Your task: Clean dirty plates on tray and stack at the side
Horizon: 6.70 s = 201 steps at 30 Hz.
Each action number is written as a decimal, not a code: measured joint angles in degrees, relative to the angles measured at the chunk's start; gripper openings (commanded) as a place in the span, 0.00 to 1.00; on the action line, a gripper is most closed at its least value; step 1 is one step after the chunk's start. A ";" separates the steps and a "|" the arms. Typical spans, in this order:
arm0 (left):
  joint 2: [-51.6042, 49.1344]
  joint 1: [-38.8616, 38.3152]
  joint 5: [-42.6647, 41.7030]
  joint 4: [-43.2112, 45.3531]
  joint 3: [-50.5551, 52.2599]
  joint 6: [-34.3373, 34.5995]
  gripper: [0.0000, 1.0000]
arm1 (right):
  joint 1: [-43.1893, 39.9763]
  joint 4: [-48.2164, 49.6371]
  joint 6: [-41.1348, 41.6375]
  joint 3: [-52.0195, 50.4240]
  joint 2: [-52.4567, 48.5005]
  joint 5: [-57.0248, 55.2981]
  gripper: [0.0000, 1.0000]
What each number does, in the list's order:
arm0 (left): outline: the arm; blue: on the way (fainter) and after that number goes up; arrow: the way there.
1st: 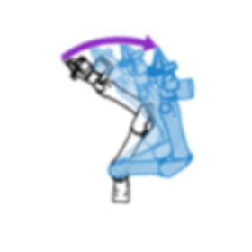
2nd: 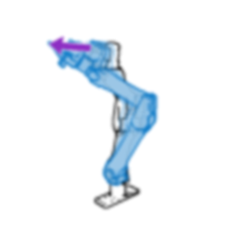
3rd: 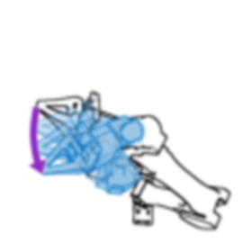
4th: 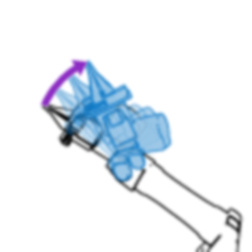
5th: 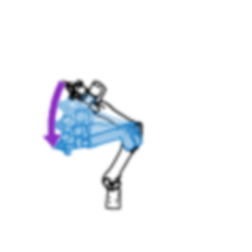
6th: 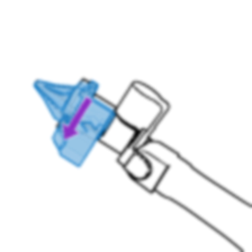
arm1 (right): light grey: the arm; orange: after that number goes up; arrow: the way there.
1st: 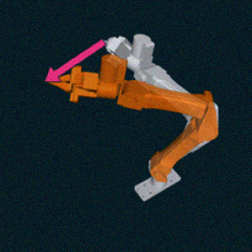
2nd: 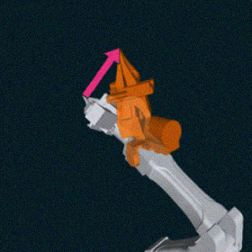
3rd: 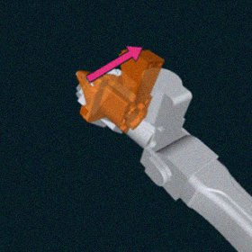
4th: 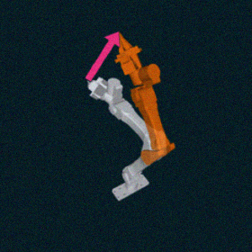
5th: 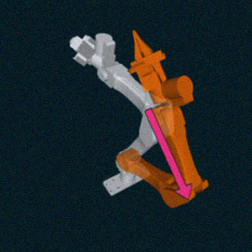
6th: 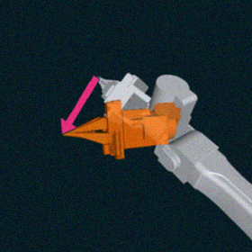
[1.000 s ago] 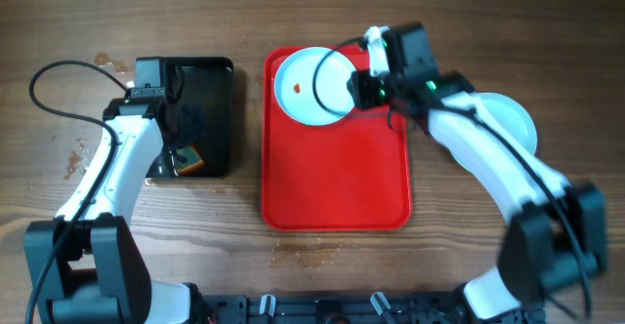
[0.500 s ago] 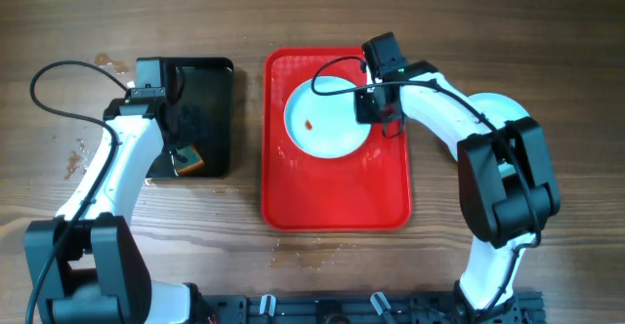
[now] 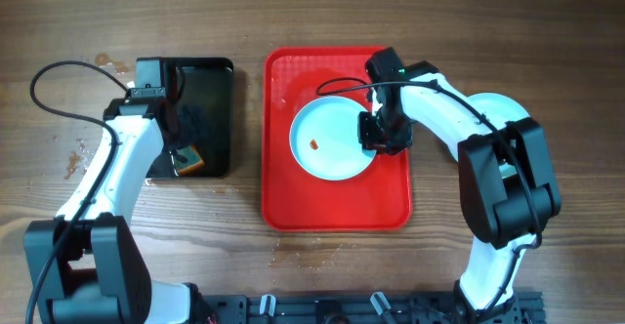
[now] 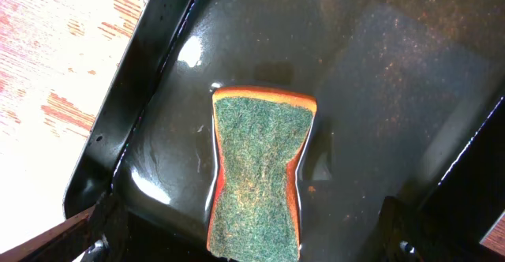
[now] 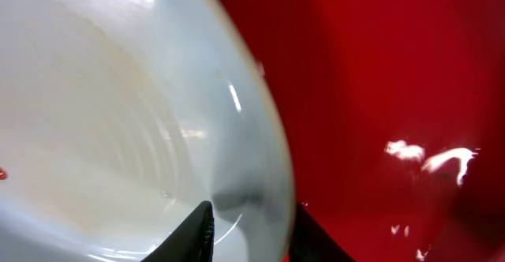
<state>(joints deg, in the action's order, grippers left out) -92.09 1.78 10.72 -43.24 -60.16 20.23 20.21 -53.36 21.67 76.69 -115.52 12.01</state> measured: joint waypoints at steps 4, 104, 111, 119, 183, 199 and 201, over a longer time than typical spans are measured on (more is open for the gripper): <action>0.00 0.00 -0.02 0.55 0.02 0.00 1.00 | -0.07 7.19 -8.59 -0.04 0.13 -2.19 0.31; -10.60 -1.95 -8.00 12.02 0.50 -7.76 0.04 | -0.76 -8.94 -6.84 0.22 26.53 -4.96 0.37; -3.26 -2.05 -7.58 2.69 -1.49 -10.34 0.52 | -0.76 -8.79 -6.84 0.22 26.53 -4.94 0.37; -3.37 -2.05 -8.24 14.38 9.49 -10.71 0.13 | -0.76 -8.52 -6.84 0.22 26.53 -4.92 0.36; -13.90 -36.09 -24.37 33.79 3.41 12.31 0.04 | -0.92 20.65 -3.17 -15.34 9.99 -4.09 0.04; -14.25 -30.95 -11.74 18.69 -1.77 6.80 0.04 | -0.85 18.75 -1.70 -15.06 9.99 -3.02 0.04; -15.08 -31.04 -10.08 13.42 -5.35 6.56 0.04 | -0.85 18.43 -0.90 -15.02 9.99 -2.86 0.04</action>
<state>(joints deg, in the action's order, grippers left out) -107.18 -29.26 0.64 -29.82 -65.52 26.79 19.35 -34.94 20.78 61.67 -105.54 9.15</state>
